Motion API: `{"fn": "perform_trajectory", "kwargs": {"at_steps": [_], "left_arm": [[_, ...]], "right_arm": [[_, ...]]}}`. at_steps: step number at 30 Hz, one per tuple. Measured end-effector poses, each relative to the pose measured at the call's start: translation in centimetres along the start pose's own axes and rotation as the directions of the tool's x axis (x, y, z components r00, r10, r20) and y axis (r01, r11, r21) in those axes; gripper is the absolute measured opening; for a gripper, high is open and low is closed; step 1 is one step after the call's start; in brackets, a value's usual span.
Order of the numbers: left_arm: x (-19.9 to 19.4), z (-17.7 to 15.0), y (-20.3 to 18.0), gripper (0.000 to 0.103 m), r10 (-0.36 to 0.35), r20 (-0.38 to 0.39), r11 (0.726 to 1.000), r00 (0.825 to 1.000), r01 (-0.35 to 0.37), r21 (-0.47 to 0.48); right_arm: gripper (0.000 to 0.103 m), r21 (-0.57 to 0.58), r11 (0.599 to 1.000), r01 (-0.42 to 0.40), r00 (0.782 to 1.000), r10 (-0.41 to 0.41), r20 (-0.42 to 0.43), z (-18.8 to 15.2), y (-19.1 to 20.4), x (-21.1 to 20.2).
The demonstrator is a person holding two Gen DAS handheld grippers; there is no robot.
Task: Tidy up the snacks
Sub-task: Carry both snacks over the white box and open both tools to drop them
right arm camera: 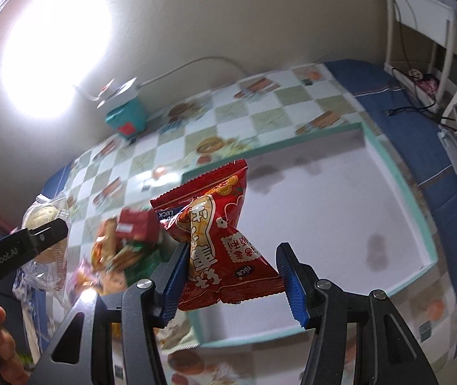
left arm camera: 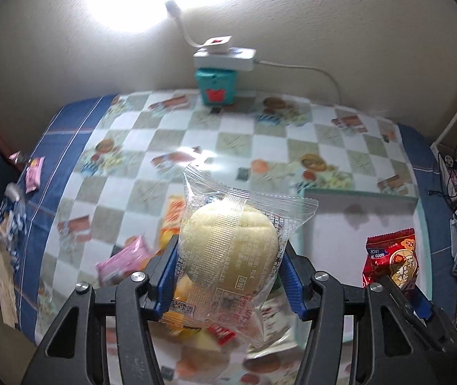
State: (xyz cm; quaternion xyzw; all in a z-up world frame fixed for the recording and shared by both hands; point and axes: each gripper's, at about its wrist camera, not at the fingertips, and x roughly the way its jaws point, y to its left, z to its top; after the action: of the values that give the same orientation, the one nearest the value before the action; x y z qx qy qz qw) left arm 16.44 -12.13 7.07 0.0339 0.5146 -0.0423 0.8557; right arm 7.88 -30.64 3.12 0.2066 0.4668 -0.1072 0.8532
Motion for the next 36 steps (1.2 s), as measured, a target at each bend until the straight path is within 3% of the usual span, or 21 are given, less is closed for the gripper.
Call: {"fn": "perform_trajectory", "kwargs": {"at_steps": [14,25,36], "left_arm": [[2.6,1.5,-7.9,0.059,-0.035,0.057,0.995,0.998,0.03,0.096],[6.2,2.0,-11.7,0.059,-0.051,-0.02,0.987,0.998,0.054,0.153],[9.4,2.4,-14.5,0.059,-0.046,-0.07,0.98,0.996,0.059,0.191]], "right_arm": [[0.058,0.128,0.988,0.086,0.996,-0.09,0.022,3.7,-6.3,1.5],[0.058,0.18,0.972,0.153,0.986,-0.162,0.039,5.7,-9.5,2.3],[0.058,0.161,0.963,0.217,0.974,-0.225,0.03,6.8,-10.8,4.4]]}}
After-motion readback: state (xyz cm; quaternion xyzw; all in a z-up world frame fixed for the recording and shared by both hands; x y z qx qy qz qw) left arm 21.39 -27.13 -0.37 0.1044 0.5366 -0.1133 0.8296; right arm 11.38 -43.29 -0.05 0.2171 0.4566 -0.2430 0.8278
